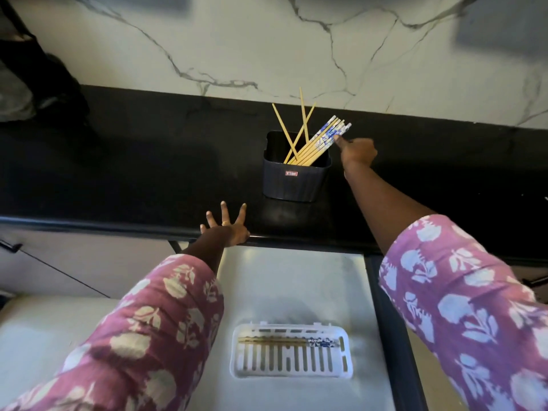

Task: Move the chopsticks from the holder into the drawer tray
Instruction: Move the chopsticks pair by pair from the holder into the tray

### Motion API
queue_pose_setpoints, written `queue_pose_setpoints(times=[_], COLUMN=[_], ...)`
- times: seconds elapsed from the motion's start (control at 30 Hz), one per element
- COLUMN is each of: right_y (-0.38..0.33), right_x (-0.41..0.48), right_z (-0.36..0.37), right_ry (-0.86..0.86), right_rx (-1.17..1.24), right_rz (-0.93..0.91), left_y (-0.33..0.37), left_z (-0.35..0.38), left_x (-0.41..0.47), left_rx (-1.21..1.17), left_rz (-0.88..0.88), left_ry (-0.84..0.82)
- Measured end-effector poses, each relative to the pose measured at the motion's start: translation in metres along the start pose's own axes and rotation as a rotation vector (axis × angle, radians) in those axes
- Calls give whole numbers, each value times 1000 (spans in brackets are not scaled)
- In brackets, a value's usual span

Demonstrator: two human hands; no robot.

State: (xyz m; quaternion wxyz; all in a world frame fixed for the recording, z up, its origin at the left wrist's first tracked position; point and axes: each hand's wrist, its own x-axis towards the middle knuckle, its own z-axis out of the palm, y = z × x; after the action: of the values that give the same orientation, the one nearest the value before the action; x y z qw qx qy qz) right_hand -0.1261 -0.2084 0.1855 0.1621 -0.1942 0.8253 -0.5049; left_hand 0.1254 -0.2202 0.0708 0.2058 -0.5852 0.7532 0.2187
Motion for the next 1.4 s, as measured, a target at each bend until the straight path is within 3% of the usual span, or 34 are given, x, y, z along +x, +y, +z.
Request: queue_pose_setpoints(times=[0.3,1.1,1.27,1.4], right_y=[-13,-55,-59,-56], right_x=[21,-7,-20,-63], right_z=[23,-46,-70,-78], right_ry=[10,323,347,211], right_rx=[182,293,575,970], right_rz=[204,-33,46,218], left_y=[0,-2,23,56], left_z=[-1,-1,-30,-61], left_x=[5,-7,-24,-60], left_rx=[-5,-156,-402,-967], left_rz=[-1,43,71,288], left_ry=[-15,22,64,147])
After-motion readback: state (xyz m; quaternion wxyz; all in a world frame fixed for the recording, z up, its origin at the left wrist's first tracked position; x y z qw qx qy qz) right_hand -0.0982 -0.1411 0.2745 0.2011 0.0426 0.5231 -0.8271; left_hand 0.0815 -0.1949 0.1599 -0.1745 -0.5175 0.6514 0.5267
